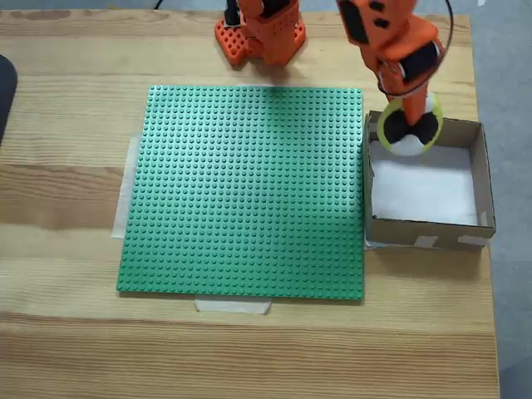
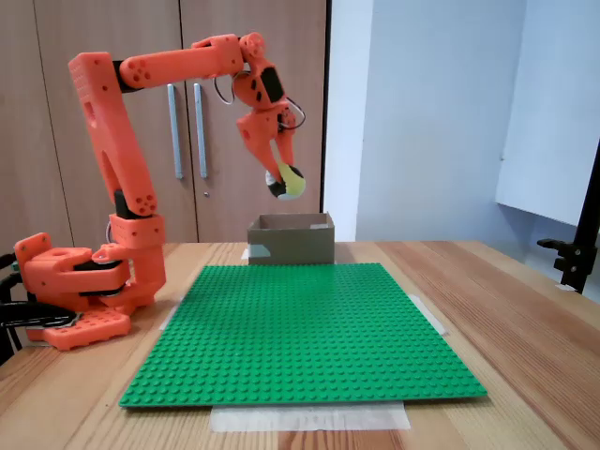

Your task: Pick the ball and put it in the box.

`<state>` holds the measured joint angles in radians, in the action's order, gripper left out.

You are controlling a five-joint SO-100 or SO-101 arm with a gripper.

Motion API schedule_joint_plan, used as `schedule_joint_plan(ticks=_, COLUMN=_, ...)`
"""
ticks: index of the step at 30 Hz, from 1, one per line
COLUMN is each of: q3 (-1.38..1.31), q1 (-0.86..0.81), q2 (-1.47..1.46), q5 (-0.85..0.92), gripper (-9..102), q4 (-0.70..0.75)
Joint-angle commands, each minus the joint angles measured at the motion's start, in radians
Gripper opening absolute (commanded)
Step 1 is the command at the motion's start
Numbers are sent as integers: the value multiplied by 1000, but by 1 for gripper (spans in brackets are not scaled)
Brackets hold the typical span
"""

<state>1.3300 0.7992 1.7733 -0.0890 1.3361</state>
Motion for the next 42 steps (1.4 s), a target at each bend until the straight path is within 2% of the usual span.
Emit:
schedule_joint_plan(ticks=1, q3=-110, q1=23, q2=-43, q5=11, gripper=-1, q4=-20)
schedule_joint_plan(ticks=16, q3=-204, q1=40, q2=-245, q5=20, gripper=-1, q4=-64)
schedule_joint_plan(ticks=26, q3=-130, q1=48, q2=-247, q5=34, gripper=-1, q4=-133)
schedule_joint_plan(ticks=42, q3=-86, q1=61, q2=-247, q5=25, gripper=-1, q4=-141)
